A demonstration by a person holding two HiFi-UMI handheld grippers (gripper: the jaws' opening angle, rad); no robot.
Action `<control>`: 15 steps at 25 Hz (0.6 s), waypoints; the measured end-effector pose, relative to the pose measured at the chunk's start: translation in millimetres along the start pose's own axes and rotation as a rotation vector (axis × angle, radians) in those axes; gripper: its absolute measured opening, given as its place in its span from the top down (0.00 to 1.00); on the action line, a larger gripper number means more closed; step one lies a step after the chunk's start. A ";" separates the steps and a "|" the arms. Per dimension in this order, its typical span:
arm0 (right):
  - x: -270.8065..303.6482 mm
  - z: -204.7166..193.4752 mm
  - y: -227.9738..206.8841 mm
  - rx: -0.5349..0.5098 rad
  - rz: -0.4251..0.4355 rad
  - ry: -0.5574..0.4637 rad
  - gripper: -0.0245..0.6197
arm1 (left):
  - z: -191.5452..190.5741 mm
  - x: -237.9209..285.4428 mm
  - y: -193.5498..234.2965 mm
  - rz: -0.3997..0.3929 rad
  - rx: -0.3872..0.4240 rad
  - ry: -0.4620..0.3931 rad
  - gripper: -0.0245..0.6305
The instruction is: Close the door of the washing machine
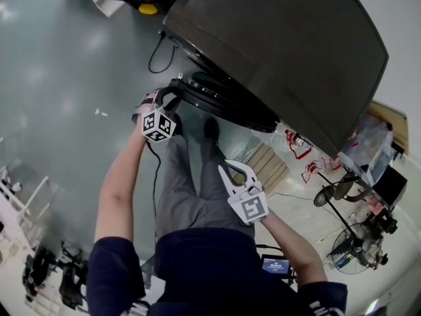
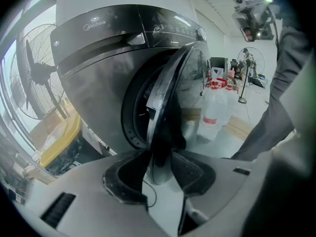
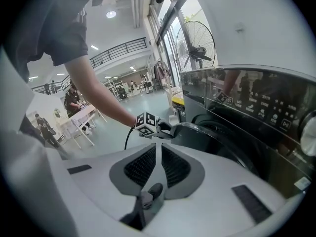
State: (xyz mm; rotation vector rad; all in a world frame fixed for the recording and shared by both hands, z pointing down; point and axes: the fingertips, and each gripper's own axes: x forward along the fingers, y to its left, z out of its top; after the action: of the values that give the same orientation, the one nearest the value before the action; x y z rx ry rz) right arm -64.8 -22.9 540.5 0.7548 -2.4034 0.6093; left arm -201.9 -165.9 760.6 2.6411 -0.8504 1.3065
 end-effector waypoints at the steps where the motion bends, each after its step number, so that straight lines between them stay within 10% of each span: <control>1: 0.9 0.2 -1.0 0.007 -0.005 0.005 0.88 | 1.1 1.6 1.9 -0.003 0.003 -0.002 0.71; 15: 14.0 5.8 0.9 0.016 -0.027 0.018 0.88 | 16.0 15.7 19.7 -0.031 0.039 -0.024 0.71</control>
State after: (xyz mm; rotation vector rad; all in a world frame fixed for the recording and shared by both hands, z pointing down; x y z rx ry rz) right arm -77.2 -30.6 544.5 0.7836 -2.3712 0.6222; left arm -193.0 -194.4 758.9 2.6934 -0.7922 1.3007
